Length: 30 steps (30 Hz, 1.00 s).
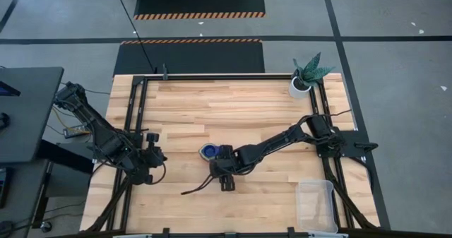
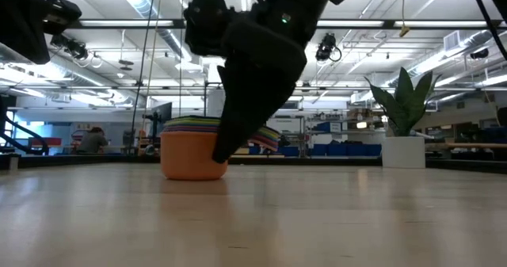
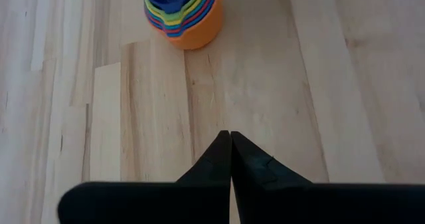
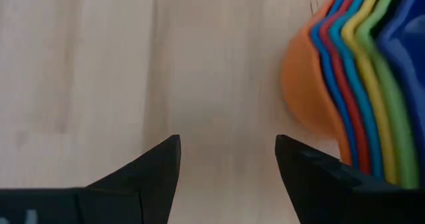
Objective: Nest measuring cups in basket
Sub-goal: Put the nested measuring cups into the transparent bin
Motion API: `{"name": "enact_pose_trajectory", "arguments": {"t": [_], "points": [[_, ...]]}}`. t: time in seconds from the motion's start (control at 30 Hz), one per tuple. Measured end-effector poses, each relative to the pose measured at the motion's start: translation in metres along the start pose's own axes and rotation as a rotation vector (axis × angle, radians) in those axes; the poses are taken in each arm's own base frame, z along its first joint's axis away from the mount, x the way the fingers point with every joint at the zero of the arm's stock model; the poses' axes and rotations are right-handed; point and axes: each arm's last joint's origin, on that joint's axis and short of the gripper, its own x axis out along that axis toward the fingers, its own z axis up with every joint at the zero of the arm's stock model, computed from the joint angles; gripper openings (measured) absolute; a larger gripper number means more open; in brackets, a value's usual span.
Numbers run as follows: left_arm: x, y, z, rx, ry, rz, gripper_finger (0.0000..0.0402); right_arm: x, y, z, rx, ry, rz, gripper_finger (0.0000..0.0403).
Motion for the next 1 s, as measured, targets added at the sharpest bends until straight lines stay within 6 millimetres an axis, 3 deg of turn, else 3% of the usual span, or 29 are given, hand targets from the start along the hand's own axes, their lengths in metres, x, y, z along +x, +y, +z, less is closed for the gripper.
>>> {"name": "enact_pose_trajectory", "arguments": {"t": [0.4, 0.63, 1.0], "points": [[0.0, 0.0, 0.0, -0.001, -0.001, -0.001, 0.0007, -0.009, 0.002, 0.01, -0.044, -0.03, -0.012, 0.0252], [0.0, 0.0, 0.0, -0.001, -0.001, -0.001, 0.0007, -0.024, 0.008, 0.019, -0.134, -0.054, -0.175, 0.0252], [0.0, 0.0, 0.0, -0.001, -0.001, 0.0, 0.0007, -0.027, 0.011, 0.017, -0.344, -0.053, -0.393, 0.0252]]}}
